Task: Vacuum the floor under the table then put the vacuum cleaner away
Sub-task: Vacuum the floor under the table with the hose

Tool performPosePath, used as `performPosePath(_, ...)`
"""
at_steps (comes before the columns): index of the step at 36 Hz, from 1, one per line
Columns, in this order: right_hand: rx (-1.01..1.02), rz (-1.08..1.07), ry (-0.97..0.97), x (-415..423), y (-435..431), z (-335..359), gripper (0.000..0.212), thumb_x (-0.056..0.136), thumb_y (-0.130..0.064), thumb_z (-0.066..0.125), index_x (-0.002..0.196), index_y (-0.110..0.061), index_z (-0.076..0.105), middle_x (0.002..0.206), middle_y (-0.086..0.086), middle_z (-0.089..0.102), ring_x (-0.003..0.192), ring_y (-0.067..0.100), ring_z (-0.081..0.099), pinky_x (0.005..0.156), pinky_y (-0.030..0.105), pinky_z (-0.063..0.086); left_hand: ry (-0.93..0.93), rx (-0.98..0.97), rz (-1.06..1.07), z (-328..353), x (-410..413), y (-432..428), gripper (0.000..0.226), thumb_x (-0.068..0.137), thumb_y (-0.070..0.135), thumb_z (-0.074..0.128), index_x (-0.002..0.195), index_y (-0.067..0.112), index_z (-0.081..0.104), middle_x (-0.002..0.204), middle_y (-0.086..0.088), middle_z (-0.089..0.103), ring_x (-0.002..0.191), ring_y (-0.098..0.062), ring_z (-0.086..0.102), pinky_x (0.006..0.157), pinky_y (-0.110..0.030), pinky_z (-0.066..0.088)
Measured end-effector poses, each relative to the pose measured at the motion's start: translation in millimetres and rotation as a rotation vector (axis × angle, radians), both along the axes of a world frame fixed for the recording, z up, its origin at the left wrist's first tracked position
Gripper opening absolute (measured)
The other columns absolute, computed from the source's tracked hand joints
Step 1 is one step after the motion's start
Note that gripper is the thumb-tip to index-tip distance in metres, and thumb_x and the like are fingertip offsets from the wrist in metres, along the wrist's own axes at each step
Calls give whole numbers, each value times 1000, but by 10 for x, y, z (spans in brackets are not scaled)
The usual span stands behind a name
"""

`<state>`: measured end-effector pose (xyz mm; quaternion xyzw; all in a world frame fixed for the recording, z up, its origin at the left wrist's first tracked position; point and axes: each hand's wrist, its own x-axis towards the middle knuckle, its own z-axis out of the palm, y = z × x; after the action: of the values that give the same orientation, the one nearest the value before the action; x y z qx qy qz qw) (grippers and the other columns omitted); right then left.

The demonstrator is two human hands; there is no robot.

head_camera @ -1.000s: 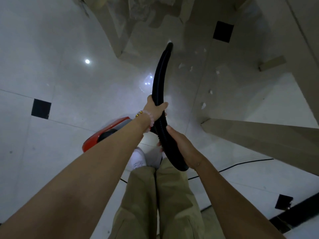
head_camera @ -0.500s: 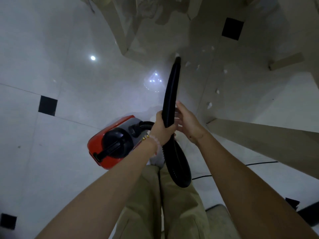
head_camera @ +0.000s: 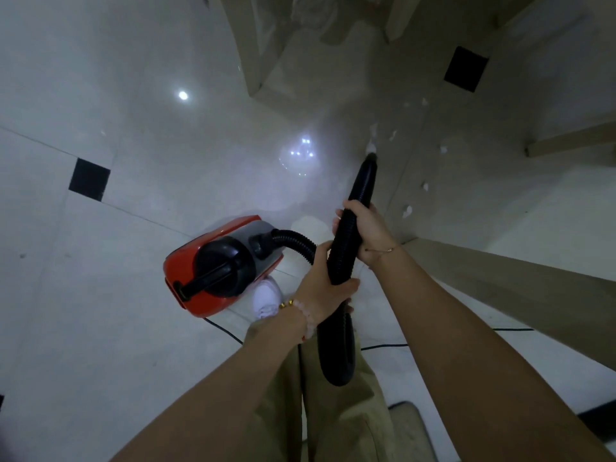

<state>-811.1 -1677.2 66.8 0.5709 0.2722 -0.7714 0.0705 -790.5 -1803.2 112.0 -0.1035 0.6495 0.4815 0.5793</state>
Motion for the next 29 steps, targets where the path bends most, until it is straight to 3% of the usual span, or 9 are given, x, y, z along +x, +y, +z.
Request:
performPosePath(4,-1,71,0,49,19,-34,14,92,-10,54,104,-12,46,73,7,48,56,15,50,47,24,50,-30,22,-6,9,46,10,60,86,7,60,129,34,28,77,-8,58,57,-17,60,58,-31,55)
performPosePath(11,53,208,45,-35,62,-91,20,93,-10,52,111,-13,45,73,8,47,51,15,50,49,26,49,-25,23,15,-18,28,62,59,87,7,58,132,31,28,76,-13,56,57,-20,57,63,-38,55)
performPosePath(16,132,163,29,-152,103,-149,19,93,-9,52,111,-12,46,72,8,48,52,15,49,46,24,48,-37,23,-25,-15,-172,156,55,90,7,56,132,27,28,75,-10,53,50,-14,53,47,-22,52)
performPosePath(20,191,153,22,-225,151,-150,28,93,-7,50,119,-12,44,72,9,47,49,14,48,44,23,48,-16,26,-72,-11,-306,221,58,91,6,56,138,19,25,79,-5,52,55,-12,52,43,-14,47)
performPosePath(29,254,148,78,-103,161,-81,31,94,-7,50,124,-13,47,68,7,46,49,13,46,44,23,47,-41,36,-66,-7,-158,204,61,90,8,57,137,28,24,74,-9,54,53,-16,54,50,-24,52)
